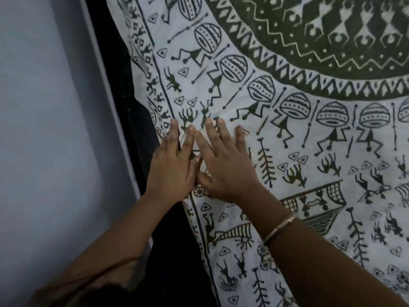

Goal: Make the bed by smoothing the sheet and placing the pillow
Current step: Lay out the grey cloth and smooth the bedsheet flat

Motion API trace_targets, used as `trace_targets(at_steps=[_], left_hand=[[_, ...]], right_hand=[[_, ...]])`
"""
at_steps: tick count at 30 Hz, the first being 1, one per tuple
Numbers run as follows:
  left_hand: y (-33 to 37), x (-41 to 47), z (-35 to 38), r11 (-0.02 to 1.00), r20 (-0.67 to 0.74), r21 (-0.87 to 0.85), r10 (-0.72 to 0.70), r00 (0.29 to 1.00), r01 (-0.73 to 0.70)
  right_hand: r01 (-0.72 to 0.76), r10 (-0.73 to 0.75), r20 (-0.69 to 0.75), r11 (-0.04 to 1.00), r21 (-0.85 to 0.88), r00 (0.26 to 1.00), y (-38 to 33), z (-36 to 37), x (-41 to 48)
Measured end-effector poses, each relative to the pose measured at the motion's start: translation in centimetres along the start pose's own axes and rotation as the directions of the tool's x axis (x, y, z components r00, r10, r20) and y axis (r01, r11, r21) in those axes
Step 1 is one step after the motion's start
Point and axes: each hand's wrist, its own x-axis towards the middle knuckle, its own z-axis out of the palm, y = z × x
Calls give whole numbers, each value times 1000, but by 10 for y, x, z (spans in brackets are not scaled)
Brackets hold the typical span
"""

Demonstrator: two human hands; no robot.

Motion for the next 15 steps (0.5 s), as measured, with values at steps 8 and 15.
trace_targets(at_steps=[8,15], left_hand=[[3,43,-30,934,-167,-350,-140,976,74],[-18,57,-35,921,-60,-302,-276,959,246]], right_hand=[[-306,308,58,951,-33,950,25,-21,54],[79,-81,115,997,18,990,9,-36,87]])
